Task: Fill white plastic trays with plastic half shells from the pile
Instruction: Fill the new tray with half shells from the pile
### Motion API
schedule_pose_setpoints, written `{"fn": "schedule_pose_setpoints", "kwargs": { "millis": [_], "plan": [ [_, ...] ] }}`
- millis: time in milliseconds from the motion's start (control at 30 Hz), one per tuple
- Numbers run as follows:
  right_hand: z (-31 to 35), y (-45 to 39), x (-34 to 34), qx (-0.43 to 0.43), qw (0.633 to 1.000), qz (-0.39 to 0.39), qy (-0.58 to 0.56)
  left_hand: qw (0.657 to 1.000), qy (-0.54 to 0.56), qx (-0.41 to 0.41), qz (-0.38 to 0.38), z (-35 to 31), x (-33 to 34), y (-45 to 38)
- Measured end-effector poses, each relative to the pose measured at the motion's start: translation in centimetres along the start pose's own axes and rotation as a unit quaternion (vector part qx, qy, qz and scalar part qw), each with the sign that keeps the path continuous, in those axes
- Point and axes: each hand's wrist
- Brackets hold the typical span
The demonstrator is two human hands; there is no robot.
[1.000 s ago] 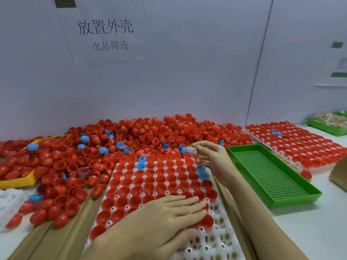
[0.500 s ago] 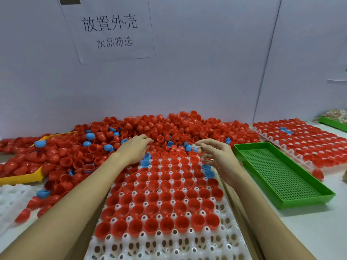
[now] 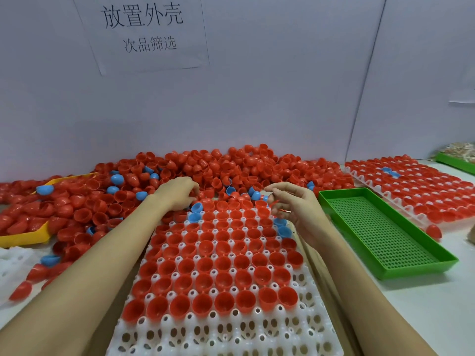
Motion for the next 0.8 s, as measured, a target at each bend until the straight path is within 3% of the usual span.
{"fn": "schedule_pose_setpoints", "kwargs": {
  "millis": [333, 567, 800],
  "plan": [
    [0.2, 0.2, 0.0, -0.003, 1.0, 0.001, 0.002, 0.972, 0.174, -0.006, -0.156, -0.1, -1.6, 2.3],
    [1.0, 0.7, 0.8, -0.009, 0.999, 0.001, 0.044, 0.915, 0.32, 0.061, -0.239, -4.2, -1.8, 7.9],
    [2.9, 2.3, 3.4, -0.075, 0.963, 0.224, 0.134, 0.863, 0.406, 0.119, -0.276, -9.2, -0.2, 13.5]
  ]
}}
Point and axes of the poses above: each hand's wrist, its own y-axis away from the middle knuckle, its own x-axis out of the palm, z = x × y, and after that the axes turned 5 degrees about z, right-handed
